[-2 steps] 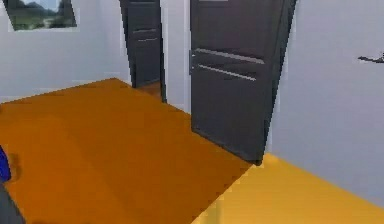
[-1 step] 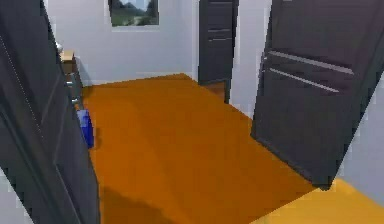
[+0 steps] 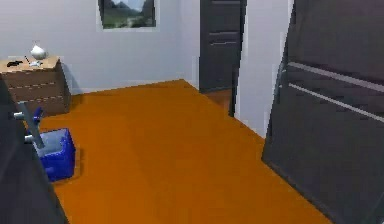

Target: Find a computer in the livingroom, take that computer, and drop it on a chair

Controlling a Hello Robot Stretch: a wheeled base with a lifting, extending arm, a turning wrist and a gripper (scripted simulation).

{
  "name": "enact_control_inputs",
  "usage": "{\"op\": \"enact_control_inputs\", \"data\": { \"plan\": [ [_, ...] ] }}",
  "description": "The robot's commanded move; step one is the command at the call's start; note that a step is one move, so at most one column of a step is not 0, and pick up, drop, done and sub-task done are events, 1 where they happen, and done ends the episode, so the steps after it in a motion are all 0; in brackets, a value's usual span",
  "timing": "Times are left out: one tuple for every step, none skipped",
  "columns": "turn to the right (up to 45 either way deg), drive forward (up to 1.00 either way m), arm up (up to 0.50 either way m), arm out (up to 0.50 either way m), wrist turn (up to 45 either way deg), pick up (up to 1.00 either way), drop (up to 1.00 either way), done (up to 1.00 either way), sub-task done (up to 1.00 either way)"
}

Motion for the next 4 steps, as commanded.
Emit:
{"op": "enact_control_inputs", "data": {
  "plan": [
    [-3.0, 0.0, 0.0, 0.0, 0.0, 0.0, 0.0, 0.0, 0.0],
    [0.0, 1.0, 0.0, 0.0, 0.0, 0.0, 0.0, 0.0, 0.0],
    [-3.0, 0.0, 0.0, 0.0, 0.0, 0.0, 0.0, 0.0, 0.0],
    [0.0, 1.0, 0.0, 0.0, 0.0, 0.0, 0.0, 0.0, 0.0]
  ]
}}
